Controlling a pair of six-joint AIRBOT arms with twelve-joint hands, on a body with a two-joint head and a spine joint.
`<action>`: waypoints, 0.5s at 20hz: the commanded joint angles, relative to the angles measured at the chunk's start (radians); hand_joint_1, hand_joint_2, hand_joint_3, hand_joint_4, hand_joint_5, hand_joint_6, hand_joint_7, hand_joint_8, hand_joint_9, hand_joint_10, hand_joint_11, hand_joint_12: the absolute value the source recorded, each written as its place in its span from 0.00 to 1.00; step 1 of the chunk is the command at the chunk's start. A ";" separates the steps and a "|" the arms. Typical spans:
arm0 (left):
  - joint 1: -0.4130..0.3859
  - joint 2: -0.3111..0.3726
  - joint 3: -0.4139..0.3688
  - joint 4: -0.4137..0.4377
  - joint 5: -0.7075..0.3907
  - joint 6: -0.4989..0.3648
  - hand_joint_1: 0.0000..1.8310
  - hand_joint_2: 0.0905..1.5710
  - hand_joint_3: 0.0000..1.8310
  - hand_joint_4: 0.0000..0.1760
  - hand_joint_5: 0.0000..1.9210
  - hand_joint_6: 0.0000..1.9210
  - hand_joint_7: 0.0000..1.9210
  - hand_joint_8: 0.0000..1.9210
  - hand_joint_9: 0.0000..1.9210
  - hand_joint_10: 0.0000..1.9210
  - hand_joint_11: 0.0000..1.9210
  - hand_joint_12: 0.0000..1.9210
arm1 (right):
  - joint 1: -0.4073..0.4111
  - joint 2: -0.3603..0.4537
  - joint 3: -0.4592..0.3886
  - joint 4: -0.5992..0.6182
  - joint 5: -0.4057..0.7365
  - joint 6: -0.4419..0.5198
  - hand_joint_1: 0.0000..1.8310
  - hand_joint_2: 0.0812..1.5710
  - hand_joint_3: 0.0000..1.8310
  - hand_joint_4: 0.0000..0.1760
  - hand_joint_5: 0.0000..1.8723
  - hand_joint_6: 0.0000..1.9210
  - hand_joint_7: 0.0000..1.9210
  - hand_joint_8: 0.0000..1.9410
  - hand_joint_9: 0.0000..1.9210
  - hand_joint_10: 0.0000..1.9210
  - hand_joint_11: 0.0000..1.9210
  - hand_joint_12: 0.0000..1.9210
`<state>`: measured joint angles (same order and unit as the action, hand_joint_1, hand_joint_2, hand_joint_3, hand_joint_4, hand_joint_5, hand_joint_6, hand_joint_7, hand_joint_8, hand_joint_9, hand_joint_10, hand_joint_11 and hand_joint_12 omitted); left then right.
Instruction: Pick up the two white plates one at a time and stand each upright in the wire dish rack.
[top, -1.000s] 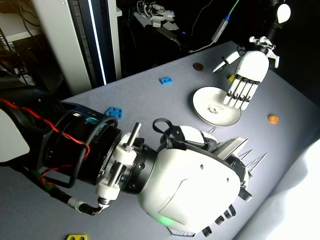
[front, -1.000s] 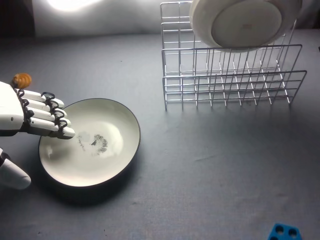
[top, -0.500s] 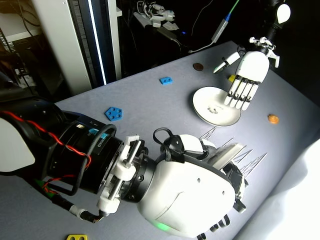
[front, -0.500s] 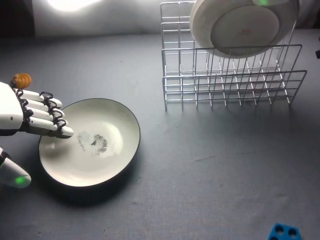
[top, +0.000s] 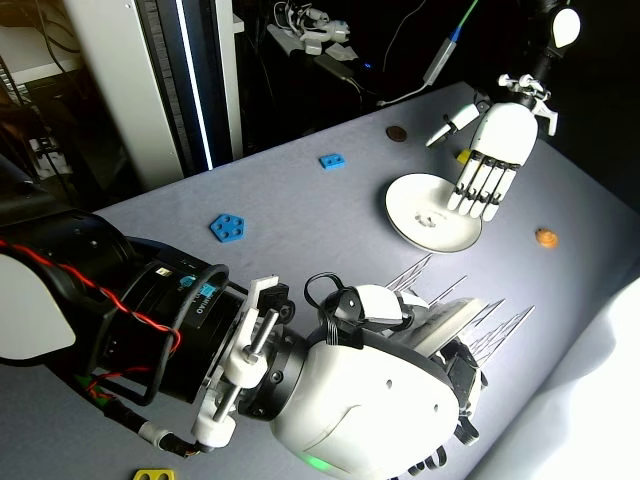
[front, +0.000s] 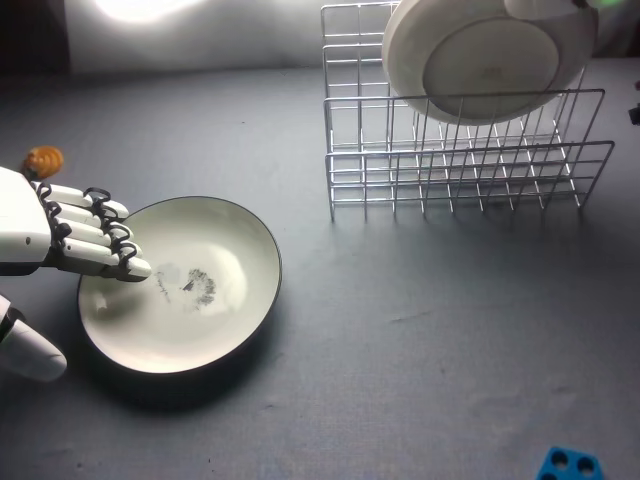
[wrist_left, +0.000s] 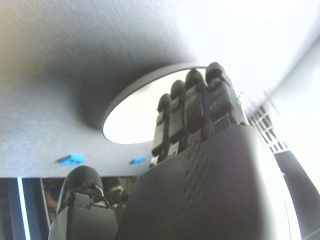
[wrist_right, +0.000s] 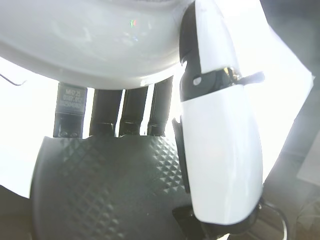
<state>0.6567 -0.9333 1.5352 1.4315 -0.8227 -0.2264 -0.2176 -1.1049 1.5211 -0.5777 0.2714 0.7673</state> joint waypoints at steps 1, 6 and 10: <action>0.002 0.001 -0.003 -0.050 -0.028 -0.003 0.00 0.66 0.00 0.00 0.06 0.00 0.08 0.00 0.05 0.00 0.01 0.01 | 0.007 0.008 0.005 0.046 0.112 0.029 0.67 0.67 0.00 0.14 0.55 0.47 0.58 0.39 0.68 0.00 0.46 0.47; 0.004 0.000 -0.003 -0.050 -0.028 -0.003 0.00 0.65 0.00 0.00 0.05 0.00 0.07 0.00 0.05 0.00 0.00 0.00 | -0.004 0.008 0.012 0.047 0.116 0.039 0.67 0.67 0.00 0.16 0.55 0.47 0.58 0.41 0.68 0.00 0.46 0.47; 0.004 -0.002 -0.002 -0.049 -0.023 -0.003 0.00 0.66 0.00 0.00 0.06 0.00 0.08 0.01 0.06 0.01 0.01 0.01 | -0.010 0.000 0.020 0.052 0.116 0.042 0.68 0.66 0.00 0.15 0.56 0.44 0.59 0.38 0.68 0.00 0.47 0.48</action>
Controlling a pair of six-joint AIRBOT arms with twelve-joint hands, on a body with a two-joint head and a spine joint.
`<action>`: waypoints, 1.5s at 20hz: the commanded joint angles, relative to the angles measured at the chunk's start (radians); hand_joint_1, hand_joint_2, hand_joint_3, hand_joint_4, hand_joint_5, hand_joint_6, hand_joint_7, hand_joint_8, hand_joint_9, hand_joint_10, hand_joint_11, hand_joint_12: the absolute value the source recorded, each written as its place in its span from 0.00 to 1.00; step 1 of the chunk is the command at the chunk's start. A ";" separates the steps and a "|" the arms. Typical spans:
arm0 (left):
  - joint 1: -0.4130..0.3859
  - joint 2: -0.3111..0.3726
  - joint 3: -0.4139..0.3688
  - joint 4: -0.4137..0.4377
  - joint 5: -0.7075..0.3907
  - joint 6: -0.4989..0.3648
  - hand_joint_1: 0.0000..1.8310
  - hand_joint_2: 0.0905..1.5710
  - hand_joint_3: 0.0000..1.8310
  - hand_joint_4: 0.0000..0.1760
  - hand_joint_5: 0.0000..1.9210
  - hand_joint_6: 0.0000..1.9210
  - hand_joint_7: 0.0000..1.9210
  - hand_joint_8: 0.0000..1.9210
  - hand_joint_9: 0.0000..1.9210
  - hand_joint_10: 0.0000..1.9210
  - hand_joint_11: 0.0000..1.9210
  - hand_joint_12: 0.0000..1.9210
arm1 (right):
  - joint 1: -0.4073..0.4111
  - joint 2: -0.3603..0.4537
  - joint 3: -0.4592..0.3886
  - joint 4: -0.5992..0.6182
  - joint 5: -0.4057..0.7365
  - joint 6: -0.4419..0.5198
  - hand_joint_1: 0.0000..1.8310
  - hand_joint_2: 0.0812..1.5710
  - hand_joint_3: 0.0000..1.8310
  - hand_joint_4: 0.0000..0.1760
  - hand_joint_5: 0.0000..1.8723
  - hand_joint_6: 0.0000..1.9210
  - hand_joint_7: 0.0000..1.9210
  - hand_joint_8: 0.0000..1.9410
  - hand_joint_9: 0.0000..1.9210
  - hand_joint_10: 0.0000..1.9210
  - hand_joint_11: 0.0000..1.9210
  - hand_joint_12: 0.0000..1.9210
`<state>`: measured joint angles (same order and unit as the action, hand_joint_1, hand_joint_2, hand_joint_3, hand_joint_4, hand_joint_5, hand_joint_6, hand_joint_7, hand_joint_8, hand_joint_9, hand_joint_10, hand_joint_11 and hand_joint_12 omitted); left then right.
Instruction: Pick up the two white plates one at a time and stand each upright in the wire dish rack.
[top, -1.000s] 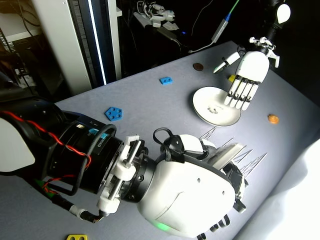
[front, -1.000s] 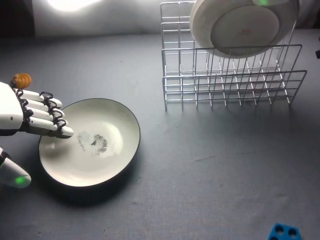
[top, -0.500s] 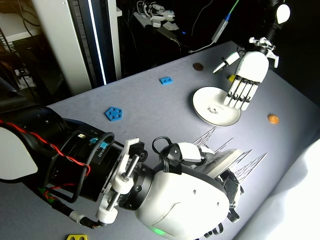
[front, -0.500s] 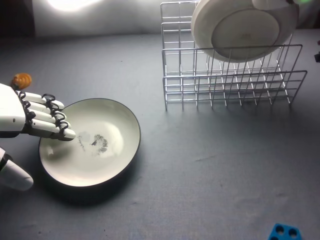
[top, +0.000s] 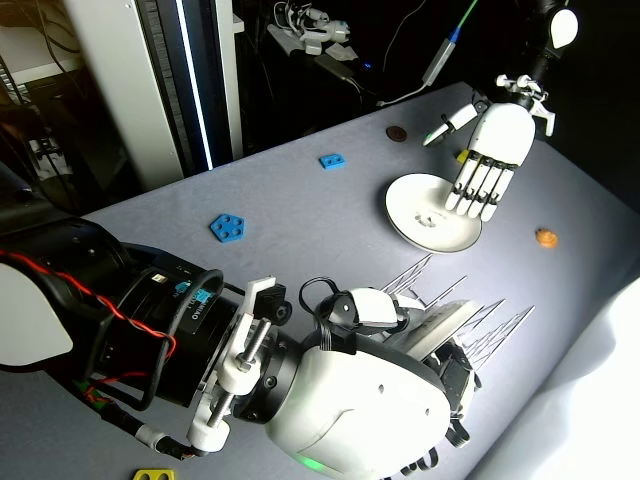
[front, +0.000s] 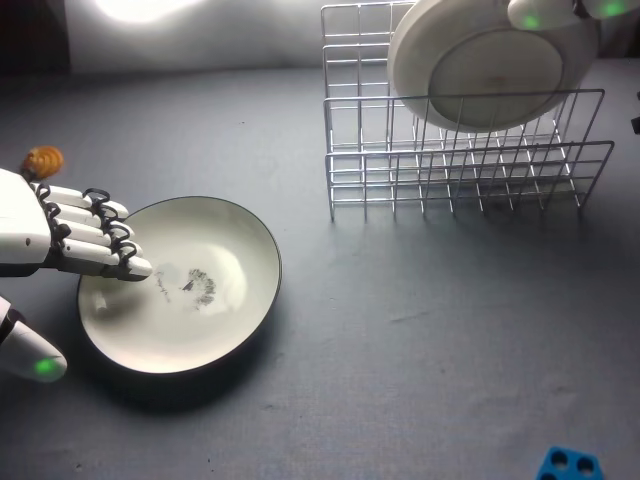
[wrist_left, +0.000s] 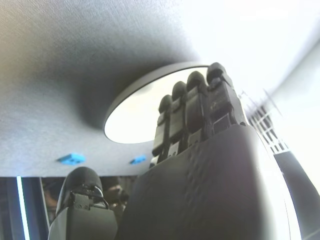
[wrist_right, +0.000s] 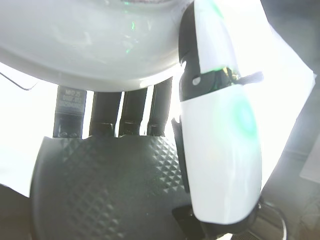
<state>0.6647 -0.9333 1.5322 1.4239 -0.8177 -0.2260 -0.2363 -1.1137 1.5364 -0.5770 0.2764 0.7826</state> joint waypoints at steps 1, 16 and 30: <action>-0.004 -0.002 0.002 -0.042 -0.028 -0.003 0.00 0.66 0.00 0.00 0.05 0.00 0.08 0.00 0.06 0.00 0.01 0.01 | 0.006 0.005 0.010 0.054 0.111 0.027 0.67 0.67 0.00 0.15 0.55 0.46 0.59 0.39 0.68 0.00 0.46 0.47; -0.004 -0.005 0.005 -0.034 -0.018 -0.003 0.00 0.66 0.00 0.00 0.06 0.00 0.08 0.00 0.05 0.00 0.02 0.01 | -0.051 -0.028 0.048 0.066 0.110 0.043 0.67 0.68 0.00 0.15 0.53 0.52 0.56 0.43 0.66 0.00 0.43 0.50; -0.004 -0.005 0.004 -0.027 -0.012 -0.003 0.00 0.65 0.00 0.00 0.06 0.00 0.08 0.00 0.06 0.00 0.01 0.01 | -0.046 -0.025 0.049 0.066 0.131 0.052 0.57 0.63 0.00 0.00 0.52 0.02 0.54 0.00 0.53 0.00 0.32 0.50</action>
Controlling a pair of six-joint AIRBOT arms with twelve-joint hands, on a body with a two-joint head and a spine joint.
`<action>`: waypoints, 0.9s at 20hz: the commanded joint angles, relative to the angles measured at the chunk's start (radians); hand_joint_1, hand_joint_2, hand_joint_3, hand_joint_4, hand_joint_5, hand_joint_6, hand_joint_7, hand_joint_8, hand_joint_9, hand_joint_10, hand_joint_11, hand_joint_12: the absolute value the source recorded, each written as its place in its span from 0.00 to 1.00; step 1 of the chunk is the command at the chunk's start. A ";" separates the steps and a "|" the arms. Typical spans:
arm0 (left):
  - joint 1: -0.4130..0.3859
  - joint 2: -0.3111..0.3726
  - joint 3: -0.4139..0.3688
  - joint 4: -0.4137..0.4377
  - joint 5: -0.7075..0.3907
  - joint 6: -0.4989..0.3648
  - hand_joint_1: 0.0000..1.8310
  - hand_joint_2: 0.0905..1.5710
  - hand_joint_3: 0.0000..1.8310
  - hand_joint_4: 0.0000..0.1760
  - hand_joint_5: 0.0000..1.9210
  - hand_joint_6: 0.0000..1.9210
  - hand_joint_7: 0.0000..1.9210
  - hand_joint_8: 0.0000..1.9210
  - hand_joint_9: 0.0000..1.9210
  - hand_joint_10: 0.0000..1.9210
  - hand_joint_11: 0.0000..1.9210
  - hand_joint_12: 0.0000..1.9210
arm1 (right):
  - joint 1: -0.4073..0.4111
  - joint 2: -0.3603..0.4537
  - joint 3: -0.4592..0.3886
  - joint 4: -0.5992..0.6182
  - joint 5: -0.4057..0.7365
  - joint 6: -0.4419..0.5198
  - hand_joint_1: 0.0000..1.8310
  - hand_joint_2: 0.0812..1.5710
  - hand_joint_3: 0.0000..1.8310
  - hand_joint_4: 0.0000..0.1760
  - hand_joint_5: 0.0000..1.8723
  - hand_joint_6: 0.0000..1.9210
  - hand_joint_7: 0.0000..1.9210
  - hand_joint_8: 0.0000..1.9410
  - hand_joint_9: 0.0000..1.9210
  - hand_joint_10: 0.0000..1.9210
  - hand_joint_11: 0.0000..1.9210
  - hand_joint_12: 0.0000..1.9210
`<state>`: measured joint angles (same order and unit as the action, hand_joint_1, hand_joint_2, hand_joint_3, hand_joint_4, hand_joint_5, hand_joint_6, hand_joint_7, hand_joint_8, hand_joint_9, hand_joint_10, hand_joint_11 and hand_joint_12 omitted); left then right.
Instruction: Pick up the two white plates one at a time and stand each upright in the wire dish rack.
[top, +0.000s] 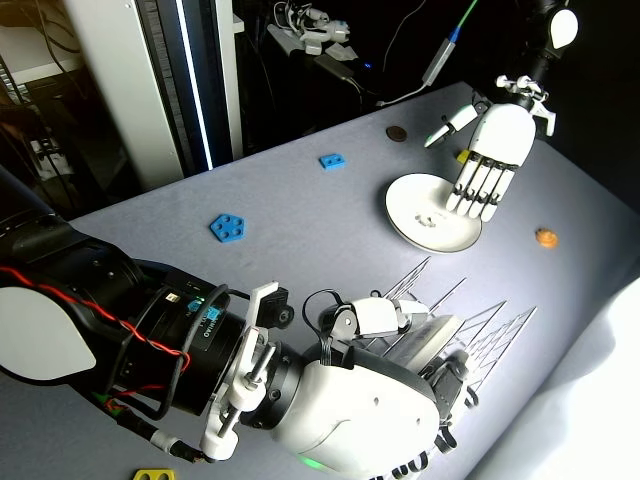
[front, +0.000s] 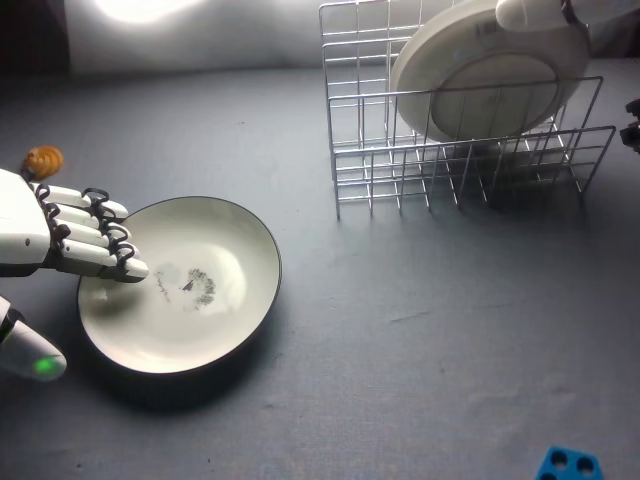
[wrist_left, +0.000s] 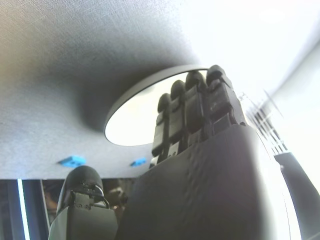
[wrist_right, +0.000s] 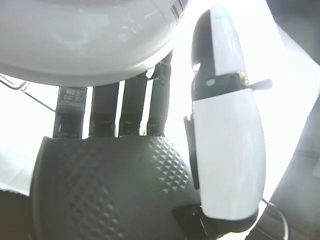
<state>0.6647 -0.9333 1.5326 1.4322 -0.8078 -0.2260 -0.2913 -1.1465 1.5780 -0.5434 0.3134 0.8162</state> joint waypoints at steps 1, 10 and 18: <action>-0.004 -0.005 0.004 -0.035 -0.022 -0.003 0.00 0.65 0.00 0.00 0.06 0.00 0.08 0.00 0.05 0.00 0.01 0.01 | 0.011 0.009 0.007 0.033 0.095 0.018 0.58 0.63 0.00 0.00 0.52 0.02 0.54 0.00 0.53 0.00 0.32 0.50; 0.009 -0.007 0.003 -0.035 -0.016 -0.005 0.00 0.65 0.00 0.00 0.06 0.00 0.08 0.00 0.05 0.00 0.00 0.02 | 0.012 0.020 -0.003 -0.016 0.138 0.017 0.55 0.64 0.00 0.00 0.50 0.00 0.51 0.00 0.50 0.00 0.29 0.51; 0.052 -0.007 -0.021 -0.035 -0.013 -0.022 0.00 0.65 0.00 0.00 0.06 0.00 0.08 0.00 0.06 0.00 0.00 0.02 | 0.006 0.021 -0.004 -0.021 0.169 -0.123 0.55 0.65 0.00 0.00 0.48 0.00 0.49 0.00 0.48 0.00 0.26 0.52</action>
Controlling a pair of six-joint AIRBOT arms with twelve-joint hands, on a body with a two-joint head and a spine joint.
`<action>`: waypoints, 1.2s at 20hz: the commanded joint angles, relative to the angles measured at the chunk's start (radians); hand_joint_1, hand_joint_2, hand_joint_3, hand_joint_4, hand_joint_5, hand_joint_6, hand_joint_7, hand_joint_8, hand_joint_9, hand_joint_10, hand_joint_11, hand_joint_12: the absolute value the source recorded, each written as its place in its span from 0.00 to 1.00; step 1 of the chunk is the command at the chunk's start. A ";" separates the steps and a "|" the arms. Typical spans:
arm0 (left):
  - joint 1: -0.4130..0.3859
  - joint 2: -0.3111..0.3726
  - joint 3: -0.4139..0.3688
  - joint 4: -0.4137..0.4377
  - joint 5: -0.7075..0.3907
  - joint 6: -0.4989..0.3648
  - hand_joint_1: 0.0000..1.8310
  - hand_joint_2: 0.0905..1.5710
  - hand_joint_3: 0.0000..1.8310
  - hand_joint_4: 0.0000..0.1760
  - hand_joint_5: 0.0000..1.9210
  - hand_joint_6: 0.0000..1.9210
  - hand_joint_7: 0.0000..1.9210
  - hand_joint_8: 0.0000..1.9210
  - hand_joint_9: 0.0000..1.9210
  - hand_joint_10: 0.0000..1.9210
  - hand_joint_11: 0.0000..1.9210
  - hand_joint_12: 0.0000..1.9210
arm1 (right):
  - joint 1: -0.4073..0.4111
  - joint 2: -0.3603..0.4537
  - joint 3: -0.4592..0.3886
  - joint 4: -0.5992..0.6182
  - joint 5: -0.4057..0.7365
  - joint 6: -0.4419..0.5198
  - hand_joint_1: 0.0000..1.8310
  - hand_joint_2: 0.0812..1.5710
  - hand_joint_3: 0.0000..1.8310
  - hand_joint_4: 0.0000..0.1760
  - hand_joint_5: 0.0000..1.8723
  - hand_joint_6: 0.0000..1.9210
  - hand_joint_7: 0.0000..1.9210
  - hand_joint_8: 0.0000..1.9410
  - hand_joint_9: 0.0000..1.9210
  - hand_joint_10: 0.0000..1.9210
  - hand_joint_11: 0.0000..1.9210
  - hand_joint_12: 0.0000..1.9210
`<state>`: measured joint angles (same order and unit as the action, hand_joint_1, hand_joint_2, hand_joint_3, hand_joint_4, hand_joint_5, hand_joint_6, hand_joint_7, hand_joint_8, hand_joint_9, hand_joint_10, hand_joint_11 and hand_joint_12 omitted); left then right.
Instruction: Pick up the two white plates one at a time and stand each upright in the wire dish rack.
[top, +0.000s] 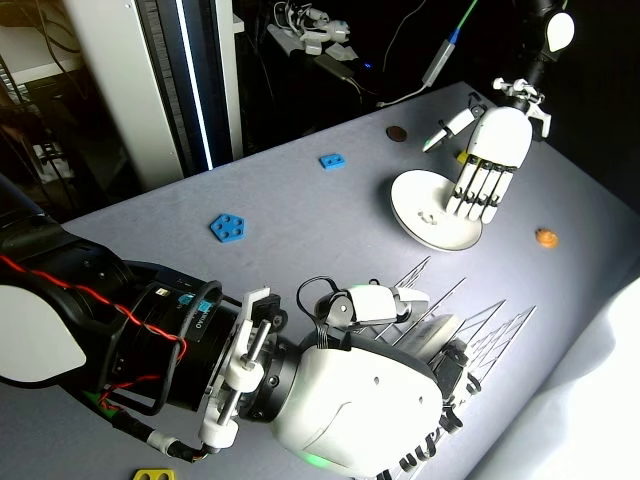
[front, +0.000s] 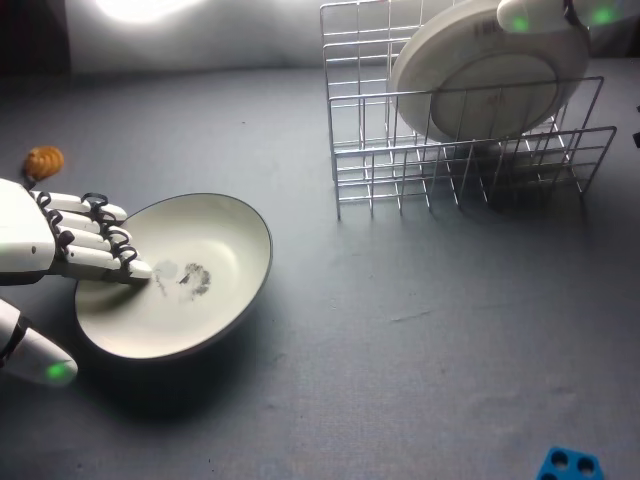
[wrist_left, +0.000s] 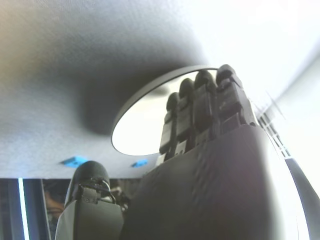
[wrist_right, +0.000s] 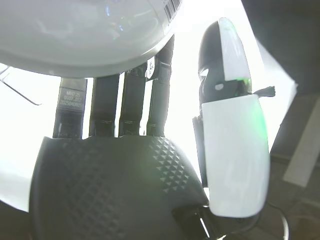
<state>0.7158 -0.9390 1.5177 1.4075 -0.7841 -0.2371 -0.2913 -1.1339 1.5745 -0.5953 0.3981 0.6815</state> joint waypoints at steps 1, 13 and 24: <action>0.004 -0.002 -0.008 -0.010 -0.037 -0.011 0.00 0.65 0.00 0.00 0.06 0.00 0.08 0.00 0.06 0.00 0.00 0.02 | 0.005 0.008 -0.001 0.028 0.086 -0.005 0.56 0.64 0.00 0.00 0.48 0.00 0.49 0.00 0.47 0.00 0.26 0.52; 0.064 -0.007 -0.023 -0.010 -0.031 -0.011 0.00 0.65 0.00 0.00 0.06 0.00 0.07 0.00 0.04 0.00 0.01 0.01 | 0.004 0.003 0.000 0.092 0.116 -0.190 0.53 0.66 0.00 0.00 0.39 0.00 0.40 0.00 0.38 0.00 0.14 0.57; 0.101 -0.011 -0.030 -0.050 -0.046 -0.048 0.00 0.65 0.00 0.00 0.05 0.00 0.06 0.00 0.04 0.00 0.00 0.00 | 0.053 0.014 -0.003 0.092 0.132 -0.192 0.55 0.62 0.00 0.00 0.30 0.00 0.33 0.00 0.32 0.00 0.10 0.53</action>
<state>0.8074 -0.9367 1.5009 1.3186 -0.7715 -0.2771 -0.2520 -1.1290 1.5723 -0.5434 0.4335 0.4839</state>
